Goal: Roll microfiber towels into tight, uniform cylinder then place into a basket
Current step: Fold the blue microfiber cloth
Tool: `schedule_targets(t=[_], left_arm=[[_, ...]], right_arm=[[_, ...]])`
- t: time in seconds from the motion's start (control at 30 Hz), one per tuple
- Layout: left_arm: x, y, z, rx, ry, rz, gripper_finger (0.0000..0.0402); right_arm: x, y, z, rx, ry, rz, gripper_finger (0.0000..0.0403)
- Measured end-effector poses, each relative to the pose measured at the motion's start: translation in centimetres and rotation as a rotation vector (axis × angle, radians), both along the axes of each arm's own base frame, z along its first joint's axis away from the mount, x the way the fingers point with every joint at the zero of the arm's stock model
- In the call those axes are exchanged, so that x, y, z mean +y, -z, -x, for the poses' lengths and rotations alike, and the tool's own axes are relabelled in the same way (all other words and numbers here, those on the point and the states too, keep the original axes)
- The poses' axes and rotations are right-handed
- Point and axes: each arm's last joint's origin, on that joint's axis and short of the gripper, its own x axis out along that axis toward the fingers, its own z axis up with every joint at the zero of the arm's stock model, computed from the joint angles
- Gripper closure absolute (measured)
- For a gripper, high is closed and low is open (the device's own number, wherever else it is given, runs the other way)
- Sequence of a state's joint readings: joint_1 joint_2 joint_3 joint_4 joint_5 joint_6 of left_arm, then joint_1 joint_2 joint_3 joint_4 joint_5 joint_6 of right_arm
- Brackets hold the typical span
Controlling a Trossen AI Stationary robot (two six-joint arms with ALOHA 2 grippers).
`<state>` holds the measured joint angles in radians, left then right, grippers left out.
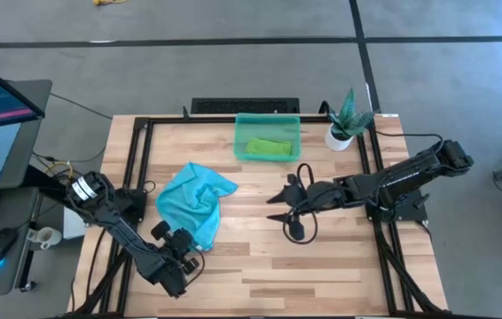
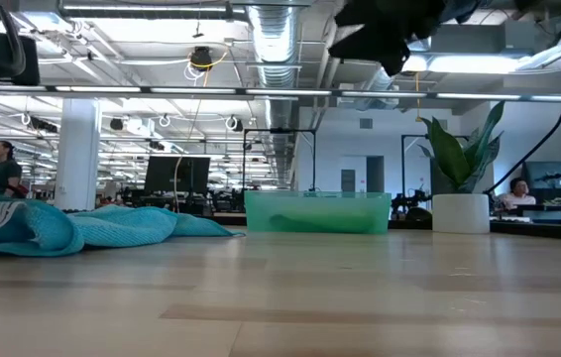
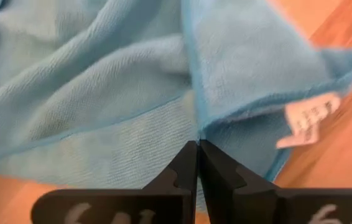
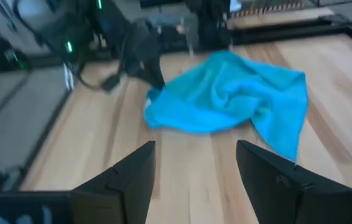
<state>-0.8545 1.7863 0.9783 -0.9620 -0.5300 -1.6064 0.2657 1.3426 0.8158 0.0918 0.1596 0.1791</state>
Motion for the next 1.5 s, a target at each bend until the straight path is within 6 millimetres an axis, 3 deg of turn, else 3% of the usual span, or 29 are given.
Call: schedule_targets(t=[0.2, 0.43, 0.7, 1.17, 1.5], left_arm=[[-1.1, -0.7, 0.6, -0.106, -0.002, -0.025, 0.04], [-2.3, -1.9, 1.9, -0.145, -0.048, -0.032, 0.0401], [-3.4, -2.3, 3.2, -0.237, -0.113, 0.021, 0.0401], [-3.3, -2.3, 4.6, -0.161, -0.198, 0.018, 0.0401], [-3.3, -2.2, 4.6, -0.161, -0.195, 0.019, 0.0401]], right_arm=[[0.5, -0.9, -0.3, -0.104, -0.033, 0.021, 0.0159], [1.7, 0.9, -2.1, -0.148, -0.059, 0.022, 0.0159], [1.8, 3.3, -6.0, -0.269, -0.058, 0.098, 0.0159], [3.6, 6.4, -15.1, -0.04, -0.043, 0.109, 0.0159], [5.1, 7.8, -19.7, 0.051, -0.043, 0.023, 0.0159]])
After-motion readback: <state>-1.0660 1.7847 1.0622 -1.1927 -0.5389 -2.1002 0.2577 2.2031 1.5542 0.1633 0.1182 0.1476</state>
